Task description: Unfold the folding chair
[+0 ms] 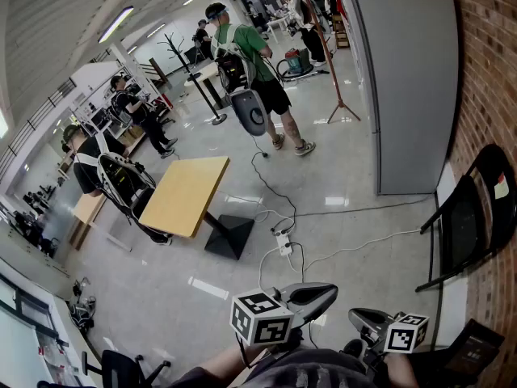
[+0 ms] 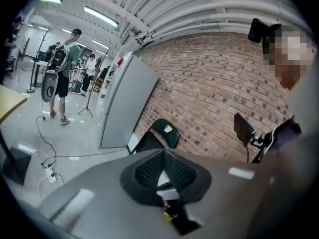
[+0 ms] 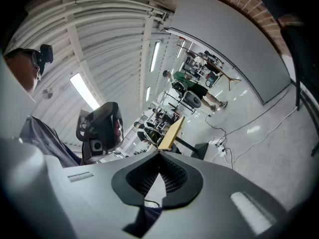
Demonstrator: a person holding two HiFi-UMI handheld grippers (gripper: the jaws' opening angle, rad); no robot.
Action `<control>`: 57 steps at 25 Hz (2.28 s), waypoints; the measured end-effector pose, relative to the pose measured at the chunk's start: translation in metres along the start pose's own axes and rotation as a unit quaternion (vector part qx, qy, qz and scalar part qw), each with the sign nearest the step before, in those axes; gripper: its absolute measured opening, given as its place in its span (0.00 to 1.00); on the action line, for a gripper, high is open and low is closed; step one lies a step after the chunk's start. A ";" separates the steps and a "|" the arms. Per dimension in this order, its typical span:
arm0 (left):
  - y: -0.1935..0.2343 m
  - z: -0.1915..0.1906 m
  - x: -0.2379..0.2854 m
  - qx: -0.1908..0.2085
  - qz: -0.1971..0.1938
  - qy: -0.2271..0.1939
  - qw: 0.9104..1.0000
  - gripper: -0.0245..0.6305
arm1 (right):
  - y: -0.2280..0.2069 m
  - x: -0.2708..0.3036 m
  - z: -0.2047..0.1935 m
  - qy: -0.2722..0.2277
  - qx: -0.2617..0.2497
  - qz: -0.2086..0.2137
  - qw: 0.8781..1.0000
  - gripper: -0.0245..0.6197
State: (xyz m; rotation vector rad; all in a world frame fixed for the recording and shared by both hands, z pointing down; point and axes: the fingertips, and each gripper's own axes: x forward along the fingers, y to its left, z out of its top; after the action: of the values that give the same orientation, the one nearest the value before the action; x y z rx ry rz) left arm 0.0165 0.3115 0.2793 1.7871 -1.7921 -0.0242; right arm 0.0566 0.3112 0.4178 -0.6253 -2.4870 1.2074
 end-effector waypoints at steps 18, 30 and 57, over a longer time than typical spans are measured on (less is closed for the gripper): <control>0.076 0.019 -0.020 0.016 -0.079 -0.017 0.997 0.04 | -0.001 0.075 0.012 -0.024 0.007 -0.072 0.997 0.04; 0.231 0.038 -0.124 -0.039 -0.147 -0.033 0.988 0.04 | 0.017 0.241 0.008 0.009 -0.022 -0.188 0.982 0.04; 0.089 0.062 0.104 0.006 -0.142 0.069 0.987 0.04 | -0.096 0.012 0.083 -0.093 0.054 -0.188 0.976 0.04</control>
State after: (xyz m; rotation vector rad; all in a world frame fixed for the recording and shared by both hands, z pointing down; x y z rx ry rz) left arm -0.0805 0.2005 0.3069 1.9884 -1.4333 -0.0038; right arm -0.0153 0.2091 0.4453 -0.0055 -2.5120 1.2837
